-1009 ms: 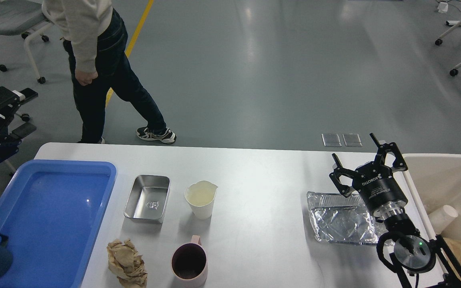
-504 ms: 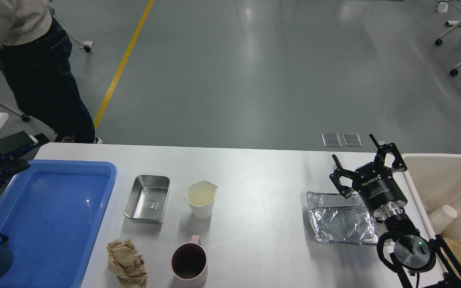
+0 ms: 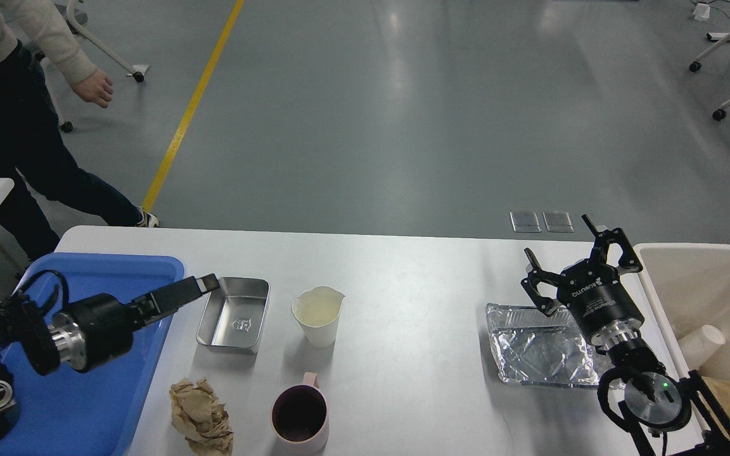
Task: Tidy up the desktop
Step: 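Reach the left gripper to the pink mug and grasp its rim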
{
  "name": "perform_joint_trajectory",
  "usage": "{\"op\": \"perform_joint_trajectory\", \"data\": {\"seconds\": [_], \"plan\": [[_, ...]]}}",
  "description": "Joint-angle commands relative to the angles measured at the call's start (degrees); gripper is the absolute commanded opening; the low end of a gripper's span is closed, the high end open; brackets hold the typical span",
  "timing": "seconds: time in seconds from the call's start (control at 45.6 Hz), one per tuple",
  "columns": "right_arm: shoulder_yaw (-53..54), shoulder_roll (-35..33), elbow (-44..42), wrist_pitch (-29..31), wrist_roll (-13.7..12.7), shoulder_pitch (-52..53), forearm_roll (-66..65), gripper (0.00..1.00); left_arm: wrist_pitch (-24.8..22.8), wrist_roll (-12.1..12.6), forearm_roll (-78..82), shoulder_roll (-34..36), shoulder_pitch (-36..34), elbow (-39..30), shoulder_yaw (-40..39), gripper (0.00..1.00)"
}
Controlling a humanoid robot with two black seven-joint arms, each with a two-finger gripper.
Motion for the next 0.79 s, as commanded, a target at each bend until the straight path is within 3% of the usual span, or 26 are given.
{"op": "perform_joint_trajectory", "data": {"seconds": [0.0,0.329,0.767], "plan": [[0.0,0.0,-0.1,0.1,0.0,0.0,-0.1,1.0,0.3,1.3,1.5,-3.9,-4.3,2.2,7.5,0.97],[0.0,-0.2,-0.2,0.1,0.0,0.0,-1.2,1.0,0.0,6.3,1.8,-10.2,-13.3,3.6,21.0,0.97],[0.0,-0.3,-0.5,0.1,0.1,0.1,-1.2,1.0,-0.5,5.9,5.4,-14.5,-27.6,4.0,39.2,0.96]]}}
